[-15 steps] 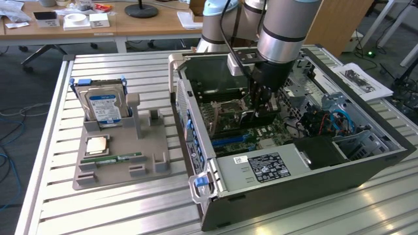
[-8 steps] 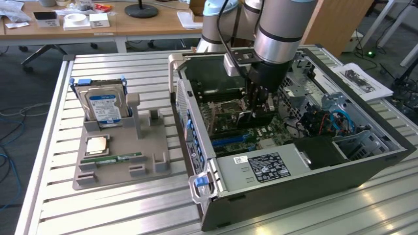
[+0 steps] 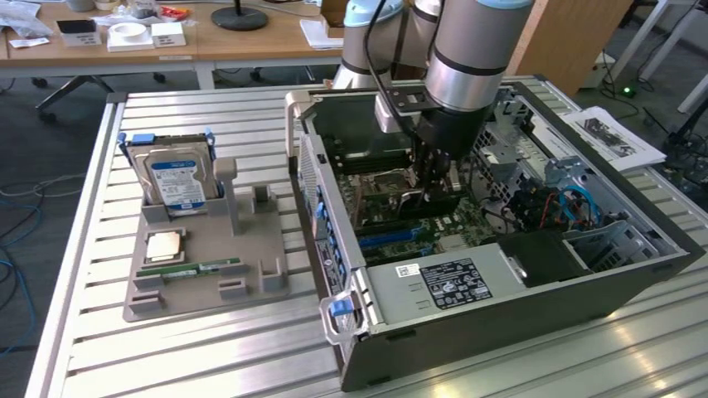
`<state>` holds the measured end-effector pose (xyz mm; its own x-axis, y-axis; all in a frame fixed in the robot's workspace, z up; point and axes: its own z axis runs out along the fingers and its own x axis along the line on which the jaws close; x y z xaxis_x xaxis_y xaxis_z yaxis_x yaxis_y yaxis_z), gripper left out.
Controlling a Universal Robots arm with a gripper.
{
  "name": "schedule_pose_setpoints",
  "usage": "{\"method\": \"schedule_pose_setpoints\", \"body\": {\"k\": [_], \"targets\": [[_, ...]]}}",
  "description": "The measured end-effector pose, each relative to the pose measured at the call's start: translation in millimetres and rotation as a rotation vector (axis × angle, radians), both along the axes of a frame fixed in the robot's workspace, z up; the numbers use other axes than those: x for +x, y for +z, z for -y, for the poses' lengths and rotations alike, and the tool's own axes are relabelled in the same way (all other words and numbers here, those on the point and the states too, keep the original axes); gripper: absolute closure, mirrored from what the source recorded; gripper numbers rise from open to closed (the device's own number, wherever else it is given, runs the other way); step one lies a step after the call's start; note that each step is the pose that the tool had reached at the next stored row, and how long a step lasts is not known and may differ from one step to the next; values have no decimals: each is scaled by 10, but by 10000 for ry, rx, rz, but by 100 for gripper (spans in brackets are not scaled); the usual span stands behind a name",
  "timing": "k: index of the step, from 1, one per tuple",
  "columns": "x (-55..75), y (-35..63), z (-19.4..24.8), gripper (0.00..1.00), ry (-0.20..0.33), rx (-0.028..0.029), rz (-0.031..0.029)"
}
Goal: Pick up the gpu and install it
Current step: 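Insert the gpu into the slot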
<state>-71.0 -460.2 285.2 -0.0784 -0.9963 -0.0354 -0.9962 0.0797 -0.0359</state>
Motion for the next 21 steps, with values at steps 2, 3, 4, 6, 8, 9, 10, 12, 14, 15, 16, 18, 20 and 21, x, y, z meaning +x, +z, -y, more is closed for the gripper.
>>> {"method": "schedule_pose_setpoints", "body": {"k": [2,3,4,6,8,9,10,12,14,15,16,18,20,21], "targets": [[-4,-12,2,73,1,1,1],[-5,-17,4,73,1,0,0],[-6,-21,7,73,0,0,0],[-7,-27,19,73,-1,2,0],[-6,-30,32,73,-1,1,1],[-7,-31,36,73,-1,1,1],[-8,-33,40,73,-2,2,1],[-13,-35,41,73,-1,1,1],[-26,-38,42,73,-1,2,1],[-34,-38,42,73,-1,2,0],[-41,-39,42,73,0,1,1],[-47,-40,42,73,0,1,1],[-56,-45,43,73,-1,2,1],[-58,-48,45,73,0,0,0]]}}
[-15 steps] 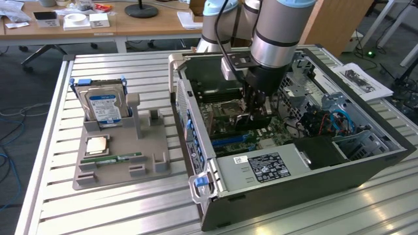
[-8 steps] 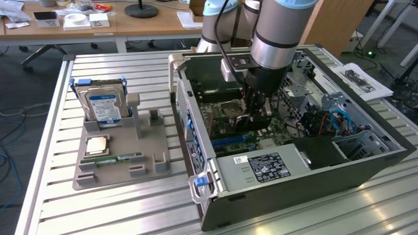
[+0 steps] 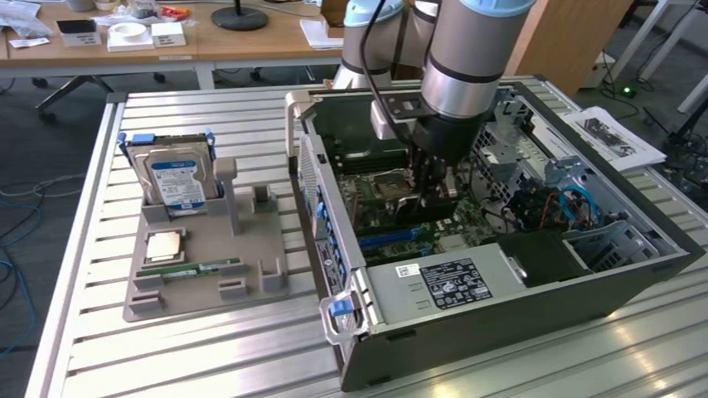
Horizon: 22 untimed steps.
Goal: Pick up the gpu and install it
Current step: 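Insert the gpu into the slot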
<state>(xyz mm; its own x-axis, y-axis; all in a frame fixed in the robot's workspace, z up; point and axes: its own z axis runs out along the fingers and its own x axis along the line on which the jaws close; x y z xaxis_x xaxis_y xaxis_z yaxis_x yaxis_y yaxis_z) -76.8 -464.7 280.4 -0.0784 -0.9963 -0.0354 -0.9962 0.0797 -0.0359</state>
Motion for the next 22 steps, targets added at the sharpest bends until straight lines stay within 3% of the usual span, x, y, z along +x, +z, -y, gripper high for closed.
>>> {"method": "schedule_pose_setpoints", "body": {"k": [22], "targets": [[-72,-69,1,73,-2,3,1]]}}
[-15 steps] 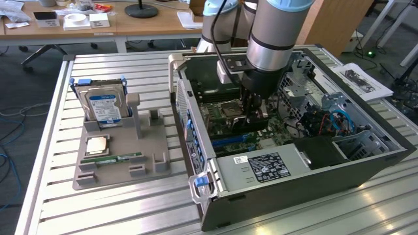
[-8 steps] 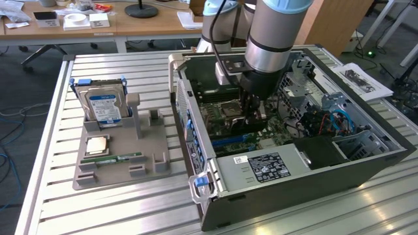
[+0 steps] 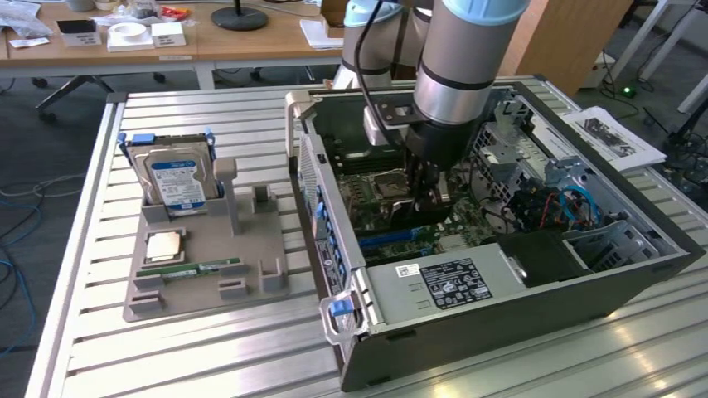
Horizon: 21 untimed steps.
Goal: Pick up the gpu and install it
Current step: 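Insert the gpu into the slot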
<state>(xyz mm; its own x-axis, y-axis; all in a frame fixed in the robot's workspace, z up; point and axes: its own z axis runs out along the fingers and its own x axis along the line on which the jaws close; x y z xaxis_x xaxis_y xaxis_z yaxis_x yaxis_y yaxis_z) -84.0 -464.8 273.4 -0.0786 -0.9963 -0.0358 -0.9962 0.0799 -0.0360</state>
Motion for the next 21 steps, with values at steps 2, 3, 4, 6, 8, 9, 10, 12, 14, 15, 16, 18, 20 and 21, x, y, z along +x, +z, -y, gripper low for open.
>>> {"method": "schedule_pose_setpoints", "body": {"k": [2,3,4,6,8,9,10,12,14,15,16,18,20,21], "targets": [[-1,-3,1,73,2,-5,-2],[-1,-3,1,73,2,-4,-2],[-2,-3,1,73,2,-5,-3],[-4,-5,0,73,1,-2,-1],[-6,-5,0,73,1,-1,0],[-8,-5,0,73,1,-1,0],[-11,-5,0,73,0,-1,-1],[-16,-4,0,73,1,-2,-1],[-22,-5,0,73,1,-1,0],[-24,-5,0,73,2,-2,-1],[-27,-5,0,73,2,-2,-1],[-29,-5,2,73,2,-2,-1],[-30,-5,8,73,0,-3,-1],[-30,-5,9,73,0,-3,-1]]}}
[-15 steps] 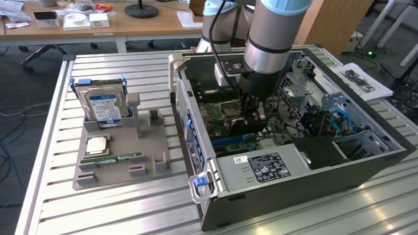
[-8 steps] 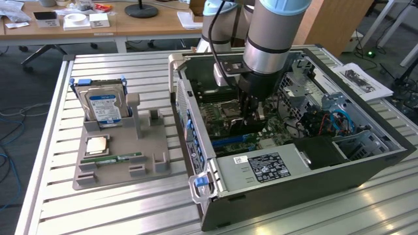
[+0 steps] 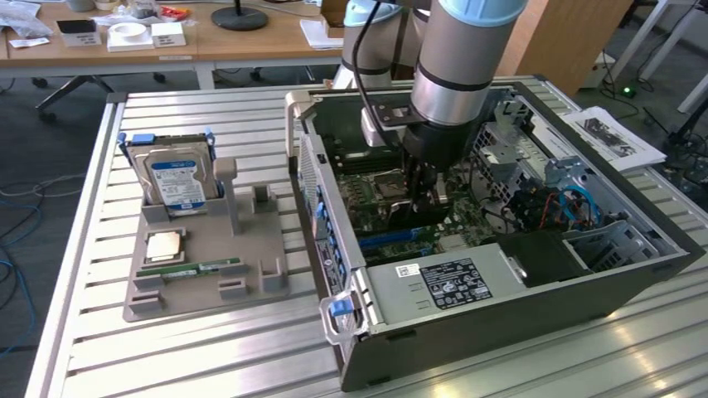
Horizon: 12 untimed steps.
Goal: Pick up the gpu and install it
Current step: 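Insert the gpu into the slot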
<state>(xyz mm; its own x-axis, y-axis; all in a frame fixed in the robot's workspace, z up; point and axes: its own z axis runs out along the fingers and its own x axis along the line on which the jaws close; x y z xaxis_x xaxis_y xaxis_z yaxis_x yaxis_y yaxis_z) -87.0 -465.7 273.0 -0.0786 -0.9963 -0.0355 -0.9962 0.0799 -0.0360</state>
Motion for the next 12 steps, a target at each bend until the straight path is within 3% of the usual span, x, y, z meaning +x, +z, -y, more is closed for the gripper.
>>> {"method": "schedule_pose_setpoints", "body": {"k": [12], "targets": [[-21,0,8,73,3,-1,0]]}}
